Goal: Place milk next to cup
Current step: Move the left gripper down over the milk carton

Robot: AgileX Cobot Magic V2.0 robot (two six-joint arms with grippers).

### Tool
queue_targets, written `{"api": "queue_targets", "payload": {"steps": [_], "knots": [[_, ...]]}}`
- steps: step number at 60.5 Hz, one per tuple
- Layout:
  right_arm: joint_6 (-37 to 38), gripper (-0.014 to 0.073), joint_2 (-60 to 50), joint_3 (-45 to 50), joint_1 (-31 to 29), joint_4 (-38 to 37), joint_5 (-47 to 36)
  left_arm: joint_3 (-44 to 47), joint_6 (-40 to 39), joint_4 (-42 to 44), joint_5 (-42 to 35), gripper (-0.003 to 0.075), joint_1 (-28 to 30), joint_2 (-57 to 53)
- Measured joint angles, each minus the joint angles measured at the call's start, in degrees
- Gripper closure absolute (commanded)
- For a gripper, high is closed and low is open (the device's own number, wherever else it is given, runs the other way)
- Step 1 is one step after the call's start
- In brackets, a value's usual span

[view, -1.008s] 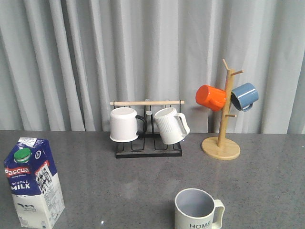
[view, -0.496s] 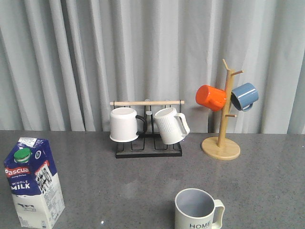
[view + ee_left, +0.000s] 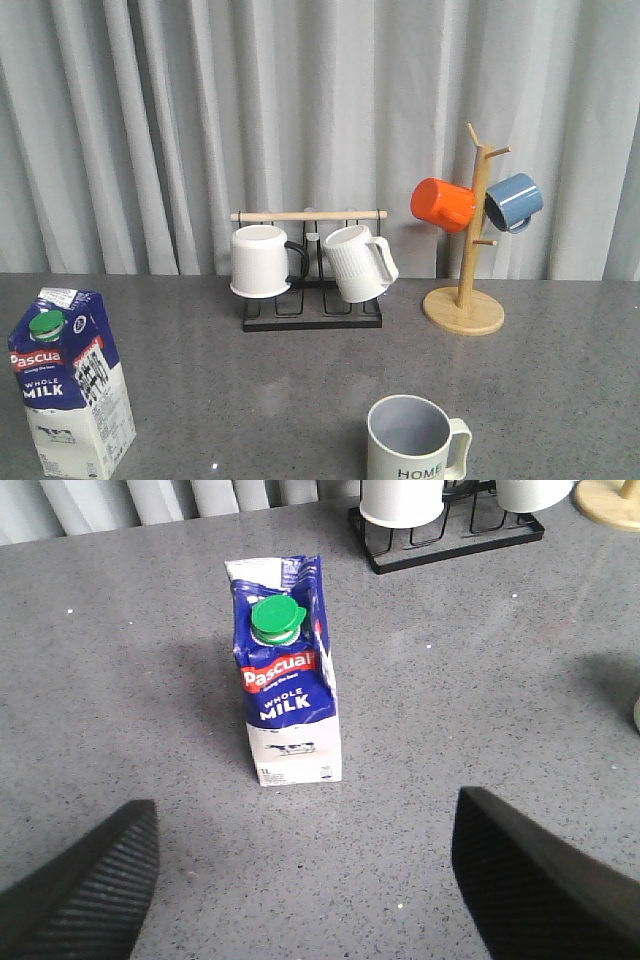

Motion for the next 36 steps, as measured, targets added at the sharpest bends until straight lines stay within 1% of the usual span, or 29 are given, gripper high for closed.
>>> {"api": "queue_targets", "payload": {"steps": [7,14,19,29,36], "knots": [[0.0,0.0599,0.0,0.0,0.0,0.0,-0.4,-1.5,-1.4,-1.5,1.9,0.0134,0.0,1.4],[0.0,0.0599,0.0,0.0,0.0,0.0,-0.4,-5.3,-2.1,-2.6,5.2,0.0134,0.0,5.6],[0.0,0.0599,0.0,0.0,0.0,0.0,-0.5,-9.4,-2.3,-2.5,6.6,0.0134,0.0,9.1],[0.0,0.0599,0.0,0.0,0.0,0.0,-0.5,-18.7,-2.3,-0.9,7.0,0.0134,0.0,17.5],[0.0,0.0599,0.0,0.0,0.0,0.0,-0.5,-25.2,-2.4,-0.3,9.4,0.0134,0.0,23.5]]}}
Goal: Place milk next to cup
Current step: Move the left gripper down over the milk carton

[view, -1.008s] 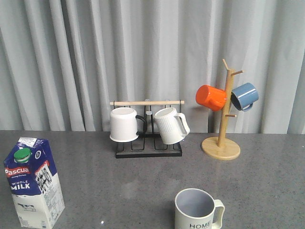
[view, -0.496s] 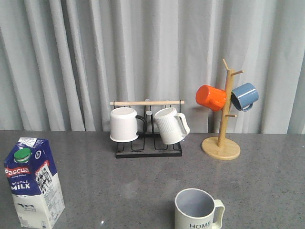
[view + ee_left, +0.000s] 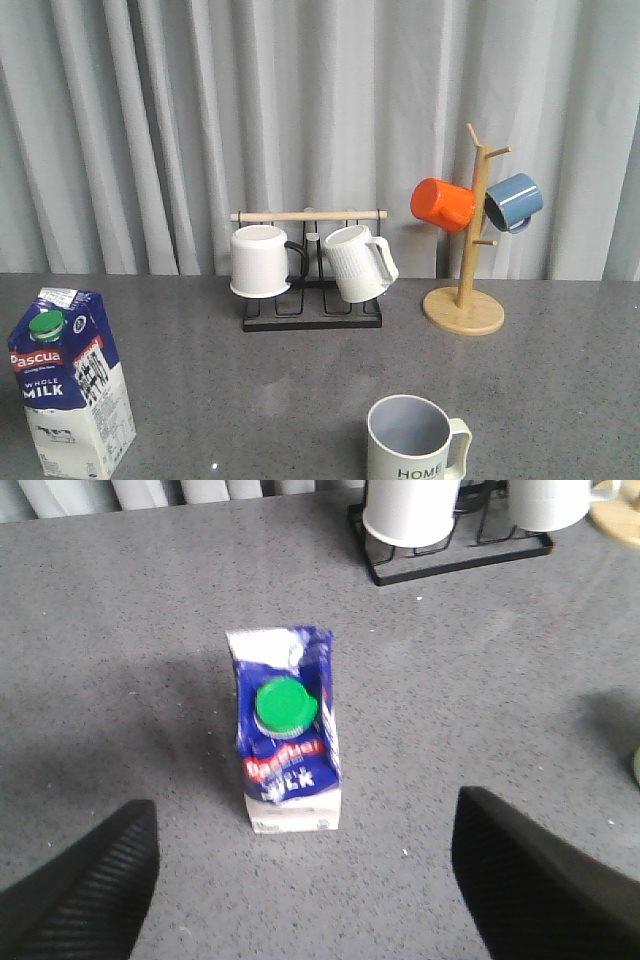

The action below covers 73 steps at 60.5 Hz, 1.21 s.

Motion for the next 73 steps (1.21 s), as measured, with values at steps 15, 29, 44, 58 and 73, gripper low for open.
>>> {"api": "queue_targets", "payload": {"steps": [15,29,44,58,73], "knots": [[0.0,0.0599,0.0,0.0,0.0,0.0,0.0,-7.9,0.0,0.5,2.2,0.0134,0.0,11.0],[0.0,0.0599,0.0,0.0,0.0,0.0,0.3,-8.5,0.0,0.6,2.2,0.0134,0.0,16.3],[0.0,0.0599,0.0,0.0,0.0,-0.1,0.3,-8.5,0.3,0.6,2.2,0.0134,0.0,19.3],[0.0,0.0599,0.0,0.0,0.0,-0.2,0.4,-8.5,0.5,0.3,2.2,0.0134,0.0,21.5],[0.0,0.0599,0.0,0.0,0.0,-0.3,0.7,-8.5,0.7,-0.7,2.1,0.0134,0.0,25.7]]}}
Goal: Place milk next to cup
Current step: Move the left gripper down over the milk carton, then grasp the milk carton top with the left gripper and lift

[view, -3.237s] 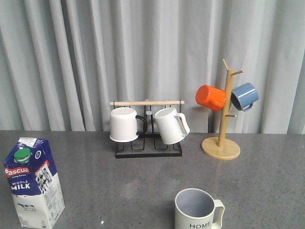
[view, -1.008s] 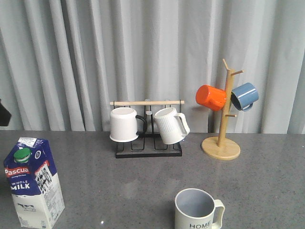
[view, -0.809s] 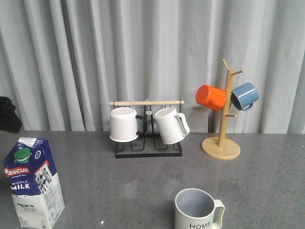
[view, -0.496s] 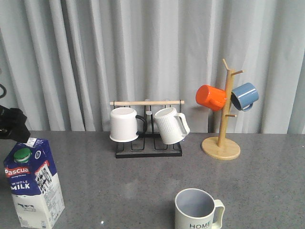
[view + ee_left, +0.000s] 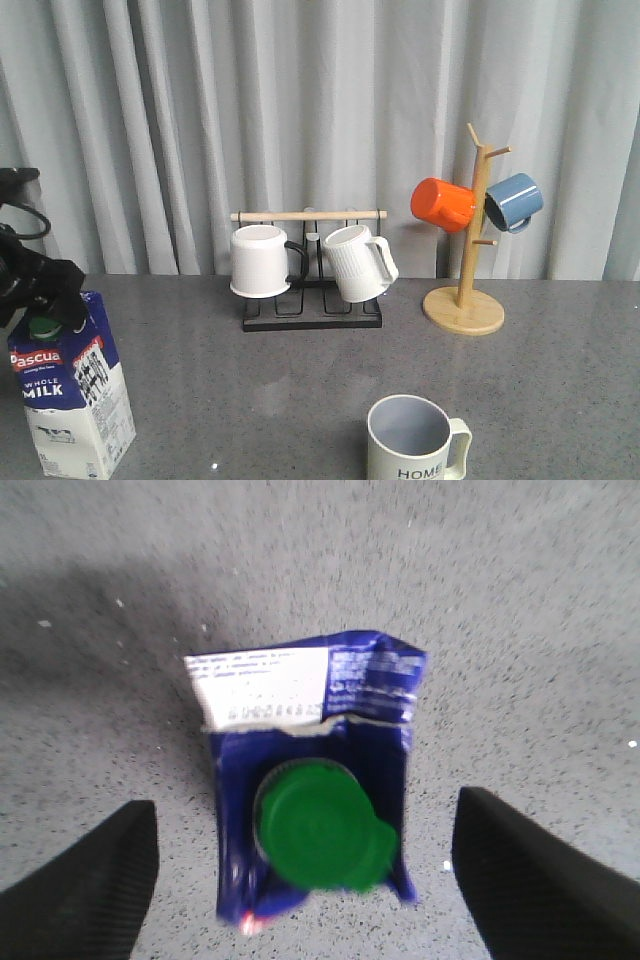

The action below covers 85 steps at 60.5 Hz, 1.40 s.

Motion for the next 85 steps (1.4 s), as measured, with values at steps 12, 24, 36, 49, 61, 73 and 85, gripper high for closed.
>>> {"api": "queue_targets", "payload": {"steps": [12,24,36,49,61,73,85], "knots": [[0.0,0.0599,0.0,0.0,0.0,-0.1,0.0,0.0,0.0,-0.1,-0.1,0.0134,0.0,3.4],[0.0,0.0599,0.0,0.0,0.0,-0.2,0.0,0.0,0.0,-0.1,-0.5,0.0139,0.0,6.1],[0.0,0.0599,0.0,0.0,0.0,-0.2,0.0,0.0,0.0,-0.1,-0.5,0.0201,0.0,7.5],[0.0,0.0599,0.0,0.0,0.0,-0.2,0.1,0.0,0.0,-0.2,-0.5,0.0338,0.0,7.6],[0.0,0.0599,0.0,0.0,0.0,-0.2,0.1,0.0,0.0,-0.2,-0.5,0.045,0.0,7.6],[0.0,0.0599,0.0,0.0,0.0,-0.2,0.1,0.0,0.0,-0.6,-0.5,0.0527,0.0,7.6],[0.0,0.0599,0.0,0.0,0.0,-0.2,0.1,-0.5,0.9,-6.1,-0.4,0.0543,0.0,6.3]]}}
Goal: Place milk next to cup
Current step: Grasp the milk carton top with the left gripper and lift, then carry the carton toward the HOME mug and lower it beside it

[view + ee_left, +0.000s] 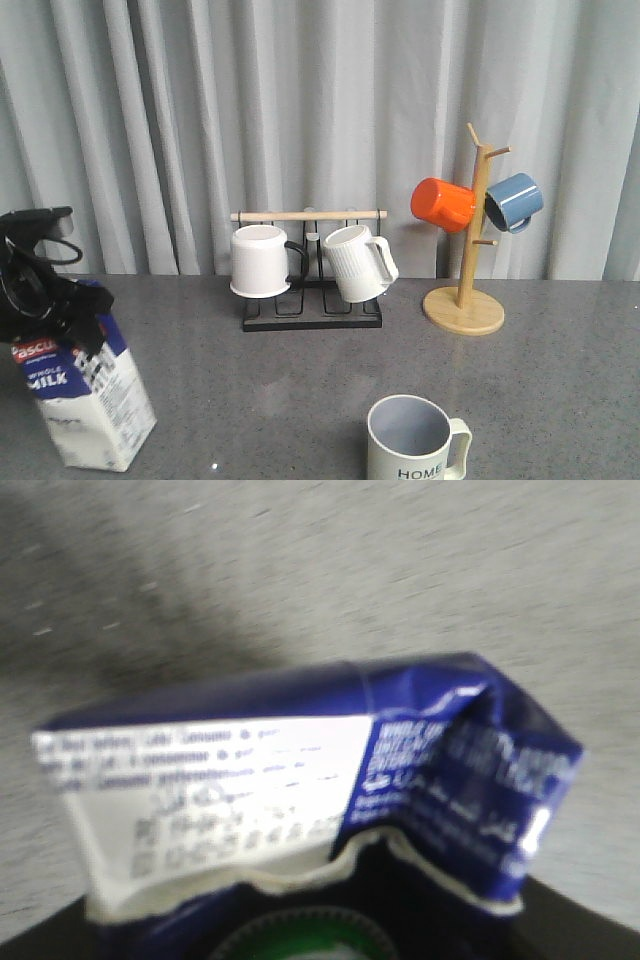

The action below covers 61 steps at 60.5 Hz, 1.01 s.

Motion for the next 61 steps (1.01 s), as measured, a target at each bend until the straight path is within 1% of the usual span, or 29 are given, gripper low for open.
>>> {"api": "queue_targets", "payload": {"steps": [8,15,20,28,34,39,52,61], "knots": [[0.0,0.0599,0.0,0.0,0.0,0.0,0.0,-3.8,0.7,-7.2,0.0,0.0543,-0.1,-0.6],[0.0,0.0599,0.0,0.0,0.0,0.0,0.0,-8.8,1.4,-13.4,0.0,0.0543,-1.5,-0.8],[0.0,0.0599,0.0,0.0,0.0,0.0,0.0,-12.8,2.0,-17.2,-0.1,0.0543,-3.6,-0.8],[0.0,0.0599,0.0,0.0,0.0,0.0,0.0,-18.4,2.3,-19.0,-0.1,0.0543,-7.7,0.0],[0.0,0.0599,0.0,0.0,0.0,0.0,0.0,-21.2,2.3,-19.5,0.0,0.0543,-11.3,2.1],[0.0,0.0599,0.0,0.0,0.0,0.0,0.0,-21.6,2.3,-18.7,0.0,0.0543,-13.8,4.4],[0.0,0.0599,0.0,0.0,0.0,0.0,0.0,-21.6,-1.0,-10.0,0.5,0.0543,-17.7,8.4],[0.0,0.0599,0.0,0.0,0.0,0.0,0.0,-21.7,-2.0,-7.5,0.5,0.0543,-19.7,9.5]]}}
